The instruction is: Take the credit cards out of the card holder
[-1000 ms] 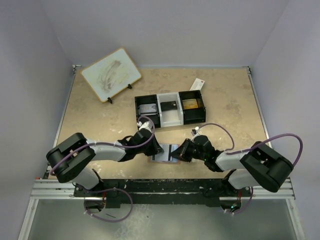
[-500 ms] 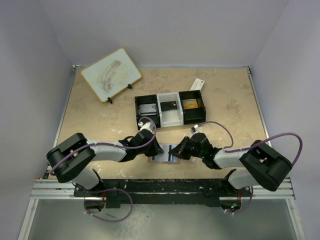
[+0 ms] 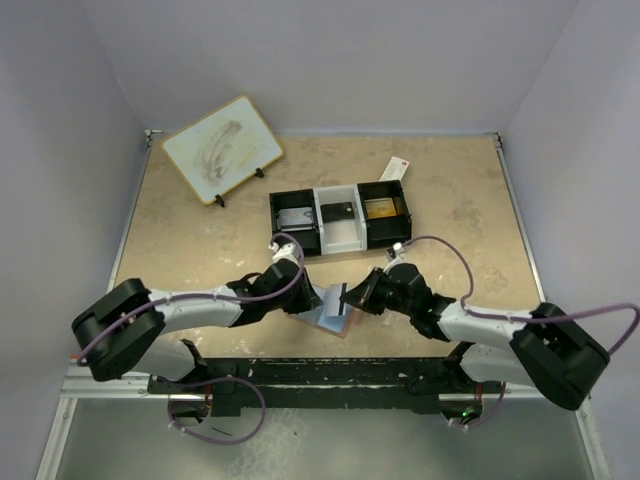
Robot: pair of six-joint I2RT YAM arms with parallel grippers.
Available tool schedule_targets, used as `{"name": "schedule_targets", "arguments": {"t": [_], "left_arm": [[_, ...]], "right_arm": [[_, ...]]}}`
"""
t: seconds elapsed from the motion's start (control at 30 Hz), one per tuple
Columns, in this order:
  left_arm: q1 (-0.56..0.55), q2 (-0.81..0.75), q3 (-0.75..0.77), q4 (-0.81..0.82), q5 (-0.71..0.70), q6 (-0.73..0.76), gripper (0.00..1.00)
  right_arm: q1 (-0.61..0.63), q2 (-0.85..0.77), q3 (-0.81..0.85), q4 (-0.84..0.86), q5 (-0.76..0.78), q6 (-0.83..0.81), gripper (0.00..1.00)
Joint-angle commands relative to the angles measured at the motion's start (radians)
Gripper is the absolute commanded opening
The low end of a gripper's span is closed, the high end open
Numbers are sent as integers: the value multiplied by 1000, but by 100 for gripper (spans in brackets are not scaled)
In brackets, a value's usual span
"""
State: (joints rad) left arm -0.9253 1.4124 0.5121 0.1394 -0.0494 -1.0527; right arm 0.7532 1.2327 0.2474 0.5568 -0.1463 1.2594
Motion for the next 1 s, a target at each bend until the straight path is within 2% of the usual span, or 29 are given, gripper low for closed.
{"name": "schedule_targets", "arguments": {"t": [0.0,0.13,0.27,0.43,0.57,0.73,0.87,0.97], "left_arm": [[0,-150,32,-145,-120,40,25],[0,-208,74,-247,-183,69,29],[0,-233,108,-331,-257,77,31],[8,-304,151,-493,-416,73,44],[13,-378,168,-586,-491,71,54],[17,-433,208,-697,-558,89,57],[22,-428,262,-771,-620,139,65],[45,-408,313,-825,-670,183,68]], "right_arm": [[3,-131,84,-258,131,-66,0],[3,-161,165,-377,146,-142,0],[6,-95,195,-294,93,-192,0],[25,37,192,-163,29,-151,0],[26,94,205,-215,53,-149,0],[26,-5,183,-304,114,-187,0],[26,-119,201,-379,128,-262,0],[26,-195,239,-401,218,-337,0]]}}
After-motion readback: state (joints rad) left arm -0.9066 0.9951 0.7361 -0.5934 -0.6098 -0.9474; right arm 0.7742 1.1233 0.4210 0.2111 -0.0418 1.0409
